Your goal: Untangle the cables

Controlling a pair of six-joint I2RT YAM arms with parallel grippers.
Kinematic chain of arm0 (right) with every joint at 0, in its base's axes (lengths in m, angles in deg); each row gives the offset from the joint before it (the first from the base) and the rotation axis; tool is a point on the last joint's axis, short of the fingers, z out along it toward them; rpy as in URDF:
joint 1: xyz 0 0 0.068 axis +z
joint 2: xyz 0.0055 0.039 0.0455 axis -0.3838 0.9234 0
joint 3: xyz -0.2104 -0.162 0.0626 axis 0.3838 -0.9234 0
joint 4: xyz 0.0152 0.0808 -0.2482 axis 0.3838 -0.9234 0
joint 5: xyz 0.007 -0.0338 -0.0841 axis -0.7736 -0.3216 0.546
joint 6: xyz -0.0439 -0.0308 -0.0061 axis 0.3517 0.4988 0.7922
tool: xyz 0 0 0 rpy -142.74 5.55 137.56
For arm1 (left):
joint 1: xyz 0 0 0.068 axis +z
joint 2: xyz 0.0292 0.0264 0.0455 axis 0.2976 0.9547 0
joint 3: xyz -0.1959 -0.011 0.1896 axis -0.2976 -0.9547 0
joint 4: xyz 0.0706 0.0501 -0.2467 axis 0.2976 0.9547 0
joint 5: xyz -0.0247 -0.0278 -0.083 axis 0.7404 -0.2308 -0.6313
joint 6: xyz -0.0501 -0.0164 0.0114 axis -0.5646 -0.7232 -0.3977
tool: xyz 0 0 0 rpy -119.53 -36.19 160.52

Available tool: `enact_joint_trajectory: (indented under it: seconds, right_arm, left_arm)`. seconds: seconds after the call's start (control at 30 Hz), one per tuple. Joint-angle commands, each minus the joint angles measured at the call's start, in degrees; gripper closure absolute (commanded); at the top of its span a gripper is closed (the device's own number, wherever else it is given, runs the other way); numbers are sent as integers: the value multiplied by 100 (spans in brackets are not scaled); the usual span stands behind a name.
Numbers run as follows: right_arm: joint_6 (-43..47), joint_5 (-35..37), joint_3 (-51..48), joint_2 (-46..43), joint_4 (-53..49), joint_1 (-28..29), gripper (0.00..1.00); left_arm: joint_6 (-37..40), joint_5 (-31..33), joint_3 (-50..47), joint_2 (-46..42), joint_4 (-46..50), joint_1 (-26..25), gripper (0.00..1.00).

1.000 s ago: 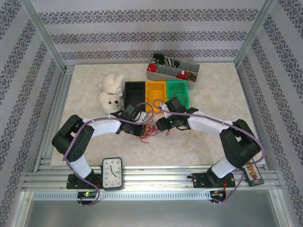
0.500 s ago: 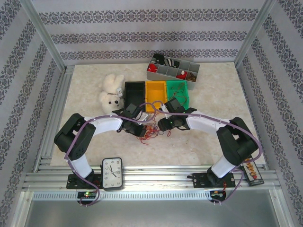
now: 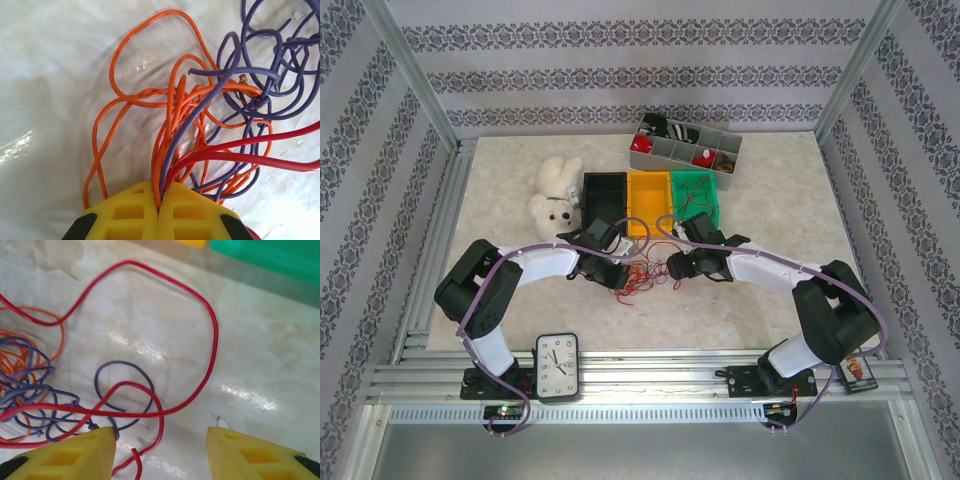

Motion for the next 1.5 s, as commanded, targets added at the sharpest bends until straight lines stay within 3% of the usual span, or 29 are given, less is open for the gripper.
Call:
enact_joint_trajectory:
  seconds: [0.0, 0.33, 0.57, 0.73, 0.8, 0.93, 1.03, 1.33, 1.47]
  right_arm:
    - [-213, -95, -121, 99, -2, -9, 50]
    - [-365, 255, -650, -578, 286, -15, 49]
    - [-369, -14, -504, -89, 305, 225, 49]
    - [-340, 174, -335, 390, 210, 436, 52]
    - [-333, 381, -307, 474, 151, 517, 57]
    - [-508, 760, -333, 505, 109, 521, 88]
    - [-677, 1106, -355, 381, 63, 398, 100]
    - [-1445, 1224, -644, -431, 36, -590, 100]
    - [-1608, 1005, -796, -700, 130, -826, 100]
  left_arm:
    - [81, 140, 33, 179, 515, -30, 100]
    - [57, 138, 40, 256, 453, -30, 100]
    - [-22, 118, 126, 327, 416, -30, 100]
    - [-33, 102, 139, 322, 402, -30, 100]
    - [-31, 101, 135, 308, 419, -30, 100]
    - [-13, 109, 147, 269, 462, -30, 100]
    - [-22, 122, 195, 241, 555, -29, 91]
    - [29, -35, 250, -63, 736, 74, 58]
    - [177, -448, 109, -354, 605, 153, 56]
